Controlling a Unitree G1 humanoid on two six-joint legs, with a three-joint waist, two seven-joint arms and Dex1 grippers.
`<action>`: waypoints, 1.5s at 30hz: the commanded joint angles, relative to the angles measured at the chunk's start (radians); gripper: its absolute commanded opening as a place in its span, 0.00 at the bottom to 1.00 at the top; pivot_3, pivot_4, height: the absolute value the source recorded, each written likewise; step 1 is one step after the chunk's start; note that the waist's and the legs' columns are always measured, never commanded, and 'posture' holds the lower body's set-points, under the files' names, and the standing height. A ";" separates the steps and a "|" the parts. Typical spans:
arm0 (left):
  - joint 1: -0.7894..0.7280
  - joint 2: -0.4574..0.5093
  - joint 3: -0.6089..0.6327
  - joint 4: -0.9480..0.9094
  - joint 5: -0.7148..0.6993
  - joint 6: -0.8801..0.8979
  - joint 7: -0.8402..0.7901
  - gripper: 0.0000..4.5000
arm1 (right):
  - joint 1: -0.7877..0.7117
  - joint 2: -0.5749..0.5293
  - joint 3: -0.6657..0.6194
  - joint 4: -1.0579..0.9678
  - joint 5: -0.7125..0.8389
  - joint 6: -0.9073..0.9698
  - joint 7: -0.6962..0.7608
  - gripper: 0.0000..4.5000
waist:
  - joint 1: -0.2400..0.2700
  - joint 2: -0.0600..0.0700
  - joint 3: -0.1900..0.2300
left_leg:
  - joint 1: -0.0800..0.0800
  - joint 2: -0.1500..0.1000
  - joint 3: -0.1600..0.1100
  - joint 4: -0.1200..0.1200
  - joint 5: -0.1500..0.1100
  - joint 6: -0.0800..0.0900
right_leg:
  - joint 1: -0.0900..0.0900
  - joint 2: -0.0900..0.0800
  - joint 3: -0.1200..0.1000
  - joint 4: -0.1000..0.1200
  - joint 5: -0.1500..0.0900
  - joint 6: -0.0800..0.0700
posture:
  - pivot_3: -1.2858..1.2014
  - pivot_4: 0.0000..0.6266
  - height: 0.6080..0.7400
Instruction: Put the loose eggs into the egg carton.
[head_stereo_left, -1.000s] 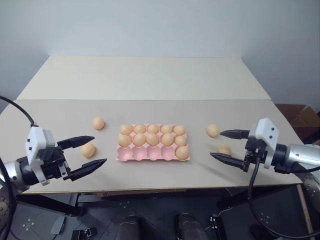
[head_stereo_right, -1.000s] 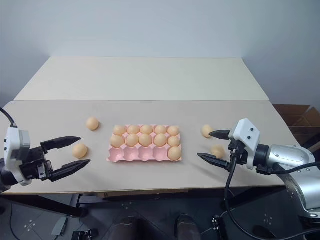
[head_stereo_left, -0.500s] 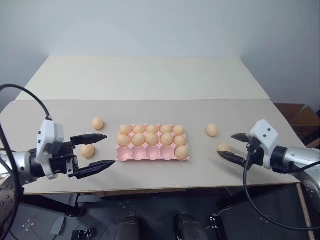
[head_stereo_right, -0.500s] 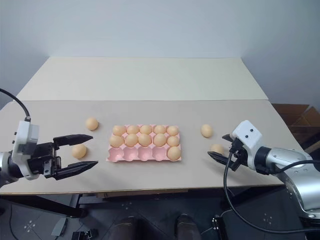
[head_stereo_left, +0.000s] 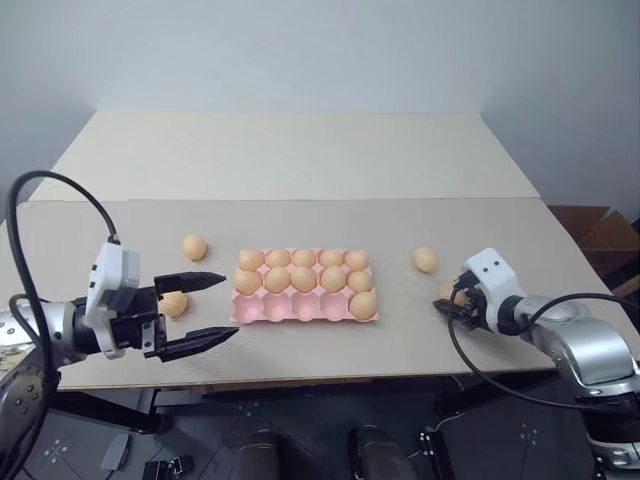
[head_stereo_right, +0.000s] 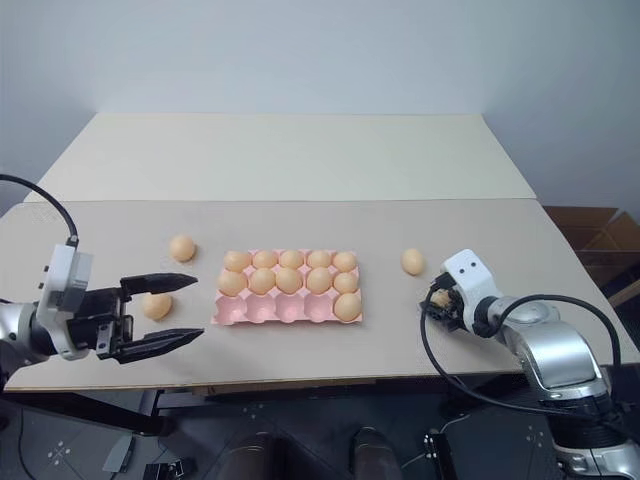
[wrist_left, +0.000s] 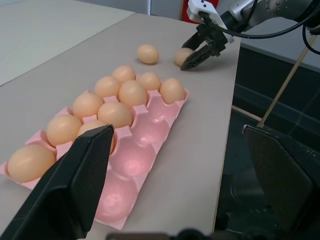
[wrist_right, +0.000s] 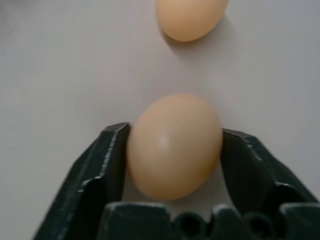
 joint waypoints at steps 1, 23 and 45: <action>0.029 -0.005 0.067 -0.038 0.005 -0.021 0.019 1.00 | -0.041 0.002 -0.052 -0.149 0.026 0.029 -0.013 0.46 | -0.001 0.000 0.000 | 0.000 0.000 0.000 0.000 0.000 0.000 | 0.000 0.000 0.000 0.000 0.000 0.000 | 0.52 0.24 1.00; 0.161 -0.024 0.210 -0.073 0.000 -0.001 0.072 1.00 | -0.263 0.282 0.307 -0.364 0.053 0.150 -0.083 0.96 | -0.009 0.000 0.000 | -0.001 0.000 -0.001 0.000 0.000 0.000 | -0.002 -0.001 -0.002 0.000 0.000 -0.005 | 0.52 0.24 1.00; 0.202 -0.025 0.254 0.065 0.038 -0.023 0.006 1.00 | 0.325 -0.063 -0.368 -0.306 0.167 -0.370 0.397 1.00 | -0.013 0.000 0.000 | 0.004 0.001 0.000 0.000 0.000 0.000 | 0.001 -0.001 0.000 0.001 -0.006 -0.001 | 0.52 0.24 1.00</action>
